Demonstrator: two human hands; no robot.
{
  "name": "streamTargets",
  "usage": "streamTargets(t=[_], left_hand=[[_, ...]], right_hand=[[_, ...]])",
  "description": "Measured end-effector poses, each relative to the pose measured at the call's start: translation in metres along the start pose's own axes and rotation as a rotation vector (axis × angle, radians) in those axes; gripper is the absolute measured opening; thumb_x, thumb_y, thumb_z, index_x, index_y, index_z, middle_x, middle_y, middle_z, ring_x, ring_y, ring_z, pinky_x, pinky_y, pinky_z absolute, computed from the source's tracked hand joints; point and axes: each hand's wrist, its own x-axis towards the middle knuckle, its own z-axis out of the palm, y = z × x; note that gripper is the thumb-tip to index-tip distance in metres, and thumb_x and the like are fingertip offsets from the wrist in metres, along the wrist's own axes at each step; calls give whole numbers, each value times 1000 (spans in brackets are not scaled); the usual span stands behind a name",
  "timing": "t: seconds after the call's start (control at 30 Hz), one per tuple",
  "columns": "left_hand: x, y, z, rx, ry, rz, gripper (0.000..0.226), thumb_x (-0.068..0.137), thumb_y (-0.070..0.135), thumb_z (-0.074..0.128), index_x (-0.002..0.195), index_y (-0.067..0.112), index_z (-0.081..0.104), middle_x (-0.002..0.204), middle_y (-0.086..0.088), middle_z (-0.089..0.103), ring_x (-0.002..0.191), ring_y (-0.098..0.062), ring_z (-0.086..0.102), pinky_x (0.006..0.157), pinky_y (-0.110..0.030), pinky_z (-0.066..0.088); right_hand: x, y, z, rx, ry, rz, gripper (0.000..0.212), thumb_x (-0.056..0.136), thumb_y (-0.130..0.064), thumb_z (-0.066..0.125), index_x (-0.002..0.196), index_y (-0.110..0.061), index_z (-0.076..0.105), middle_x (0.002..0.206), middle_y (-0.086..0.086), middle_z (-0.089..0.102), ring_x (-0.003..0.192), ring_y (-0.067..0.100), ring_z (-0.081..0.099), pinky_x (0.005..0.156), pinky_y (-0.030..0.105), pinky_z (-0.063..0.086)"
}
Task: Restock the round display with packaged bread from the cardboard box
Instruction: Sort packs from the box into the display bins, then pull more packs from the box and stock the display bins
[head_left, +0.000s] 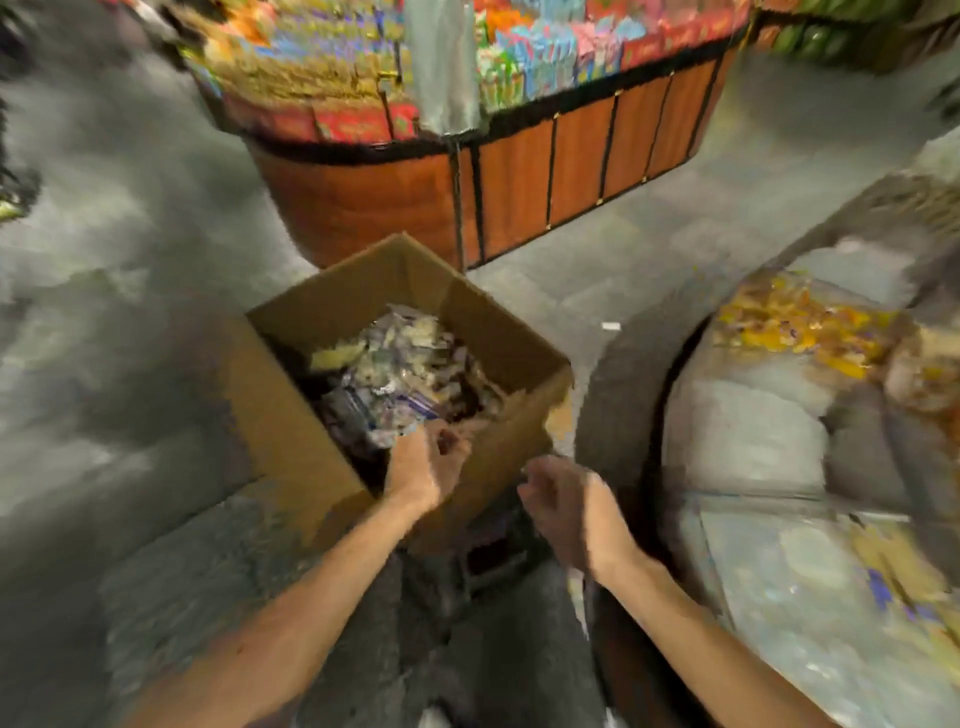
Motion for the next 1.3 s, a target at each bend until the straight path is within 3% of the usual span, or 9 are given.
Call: streamTargets(t=[0.1,0.17,0.23,0.37,0.47,0.67,0.87,1.0,1.3], left_hand=[[56,-55,-15,-100,-27,-259,9,98,24,57,96,16,63,101,-4,64,83,-18,56,83,-33,47],[81,-89,-15,-137,-67,-382,14,97,22,58,104,11,63,102,-3,64,84,-19,59,79,-31,48],[107,-115,-12,-125,-102,-431,23,96,23,62,116,13,62,99,1,63,89,-18,63,75,-26,51],[176,-135,-7,-140,-105,-487,34,97,21,61,130,16,54,114,-5,63,100,-21,62,82,-29,51],[252,-143,-6,-151,-30,-530,29,97,24,60,124,12,60,106,-3,64,96,-19,60,77,-27,44],[375,-182,17,-97,99,-644,66,88,49,66,143,23,40,132,-7,57,120,-33,55,97,-49,50],[424,-200,29,-101,204,-861,111,82,66,66,157,10,7,164,-16,7,150,-38,6,119,-52,20],[430,-211,34,-36,230,-952,141,66,66,80,156,7,-9,162,-21,2,150,-38,3,118,-53,18],[428,-208,17,41,101,-979,116,65,70,78,148,7,28,154,-17,18,144,-36,15,115,-47,22]], right_hand=[[72,-24,35,-47,-156,61,19,94,-23,60,110,-14,66,100,-1,67,93,21,63,80,32,50],[116,-25,57,-42,-216,9,14,92,-18,62,102,-11,69,91,-3,69,84,20,64,77,40,54],[162,-19,77,-84,-284,-10,15,93,-17,62,103,-6,68,85,-11,63,79,15,59,72,34,49],[264,-1,110,-244,-470,22,17,99,-23,55,107,-11,65,104,4,67,96,22,62,82,35,50],[350,25,141,-280,-523,14,18,99,-25,57,113,-14,62,110,6,65,99,23,61,87,40,52],[483,75,195,-271,-516,-26,67,95,-23,65,150,-11,29,145,14,45,129,31,47,100,36,41],[549,101,246,-329,-552,-81,124,76,-30,84,159,-22,-7,166,6,-13,153,30,-6,125,46,10],[563,105,272,-411,-573,-37,140,63,-41,91,158,-17,-10,163,22,-11,150,42,-1,121,54,19],[564,96,270,-281,-608,123,117,73,-29,86,158,-18,6,161,16,15,147,37,19,118,51,24]])
